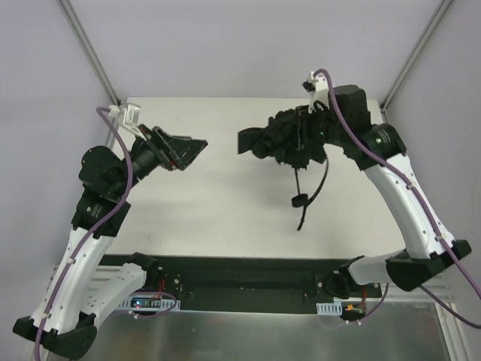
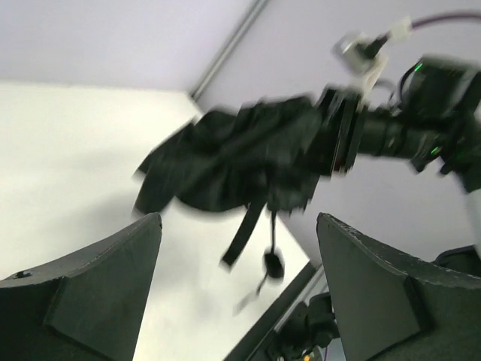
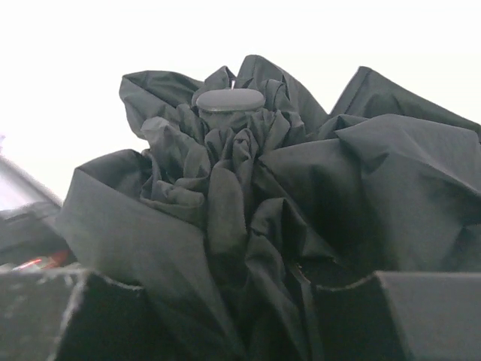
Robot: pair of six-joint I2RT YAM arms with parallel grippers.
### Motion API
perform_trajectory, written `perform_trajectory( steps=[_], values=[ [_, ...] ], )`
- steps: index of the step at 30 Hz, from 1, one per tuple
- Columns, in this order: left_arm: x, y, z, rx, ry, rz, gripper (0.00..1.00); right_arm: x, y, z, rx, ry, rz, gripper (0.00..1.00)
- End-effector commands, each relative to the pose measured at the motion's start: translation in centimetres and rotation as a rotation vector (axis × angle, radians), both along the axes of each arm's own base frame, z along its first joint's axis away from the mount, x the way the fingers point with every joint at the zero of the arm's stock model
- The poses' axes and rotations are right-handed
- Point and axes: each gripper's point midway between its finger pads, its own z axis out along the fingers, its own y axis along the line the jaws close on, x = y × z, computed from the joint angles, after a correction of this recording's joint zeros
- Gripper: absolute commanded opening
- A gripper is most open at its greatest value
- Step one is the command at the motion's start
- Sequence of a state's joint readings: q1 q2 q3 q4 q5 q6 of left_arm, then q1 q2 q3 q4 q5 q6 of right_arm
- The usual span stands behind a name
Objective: Put away the umbrella
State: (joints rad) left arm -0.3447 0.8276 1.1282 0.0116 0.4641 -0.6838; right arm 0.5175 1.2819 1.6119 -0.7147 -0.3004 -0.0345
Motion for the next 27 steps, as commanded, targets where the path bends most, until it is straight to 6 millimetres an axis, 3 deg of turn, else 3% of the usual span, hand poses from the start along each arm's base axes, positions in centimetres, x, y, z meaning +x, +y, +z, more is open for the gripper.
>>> perform_trajectory(
  steps=[1,4,7,10,12,15,18,22,27],
  values=[
    [-0.6,2.9,-6.8,0.051,0.182,0.164,0.81,5.3,-11.7,0.4,-0.669,-0.165,-0.365,0.0],
    [-2.0,3.9,-9.9,0.06,0.27,0.198,0.8,8.9,-12.7,2.3,-0.984,-0.35,-0.452,0.0],
    [-3.2,5.3,-13.1,0.078,0.366,0.261,0.8,11.9,-9.9,0.9,-1.179,-0.482,-0.464,0.0],
    [-4.4,6.7,-15.6,0.092,0.448,0.325,0.79,13.1,-4.8,-3.4,-1.262,-0.542,-0.388,0.0],
    [-5.1,7.3,-16.7,0.083,0.484,0.348,0.79,13.5,-1.5,-7.8,-1.314,-0.55,-0.325,0.0],
    [-6.3,7.8,-18.0,0.054,0.521,0.364,0.77,11.9,3.2,-14.6,-1.33,-0.546,-0.178,0.0],
    [-7.4,8.1,-19.2,0.028,0.559,0.371,0.76,8.6,6.3,-21.8,-1.35,-0.464,0.018,0.0],
    [-8.2,8.4,-20.3,0.009,0.602,0.381,0.75,3.2,7.3,-28.6,-1.299,-0.257,0.234,0.0],
    [-8.3,8.1,-21.2,-0.025,0.664,0.381,0.73,-3.7,7.4,-33.7,-1.121,0.093,0.49,0.0]
  ],
)
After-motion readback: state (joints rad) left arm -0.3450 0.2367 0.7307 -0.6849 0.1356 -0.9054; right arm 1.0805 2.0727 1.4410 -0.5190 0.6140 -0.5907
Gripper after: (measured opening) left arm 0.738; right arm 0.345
